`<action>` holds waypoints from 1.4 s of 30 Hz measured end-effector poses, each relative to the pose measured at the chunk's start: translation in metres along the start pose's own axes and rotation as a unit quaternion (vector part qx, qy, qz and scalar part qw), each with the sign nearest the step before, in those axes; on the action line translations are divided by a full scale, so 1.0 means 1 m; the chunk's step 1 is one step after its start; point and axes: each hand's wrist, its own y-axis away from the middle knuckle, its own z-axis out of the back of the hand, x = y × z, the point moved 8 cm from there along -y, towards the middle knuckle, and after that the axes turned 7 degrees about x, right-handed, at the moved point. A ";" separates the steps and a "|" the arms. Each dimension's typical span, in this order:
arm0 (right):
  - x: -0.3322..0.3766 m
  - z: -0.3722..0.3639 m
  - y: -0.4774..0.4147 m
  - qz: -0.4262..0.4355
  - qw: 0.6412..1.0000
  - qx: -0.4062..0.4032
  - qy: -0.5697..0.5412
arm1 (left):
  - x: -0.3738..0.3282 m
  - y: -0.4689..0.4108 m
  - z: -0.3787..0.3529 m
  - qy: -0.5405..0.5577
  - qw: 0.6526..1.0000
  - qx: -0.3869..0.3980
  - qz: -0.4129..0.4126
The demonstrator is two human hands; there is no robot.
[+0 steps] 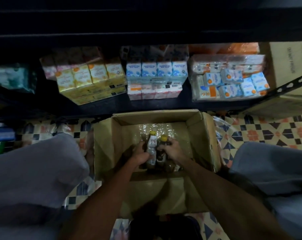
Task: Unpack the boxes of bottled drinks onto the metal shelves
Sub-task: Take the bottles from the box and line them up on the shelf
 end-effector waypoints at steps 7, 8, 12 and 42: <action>0.022 -0.006 0.031 0.001 0.990 0.019 -0.137 | -0.023 0.041 0.019 0.061 0.997 0.012 -0.037; 0.028 -0.009 0.036 0.003 0.990 0.016 -0.139 | -0.029 0.048 0.019 0.067 0.996 0.014 -0.048; 0.048 -0.014 0.053 0.016 0.992 0.008 -0.125 | -0.053 0.079 0.010 0.098 0.991 0.036 -0.084; 0.360 0.007 0.303 0.464 0.884 -0.058 0.000 | -0.306 0.368 0.035 -0.047 0.853 -0.136 -0.501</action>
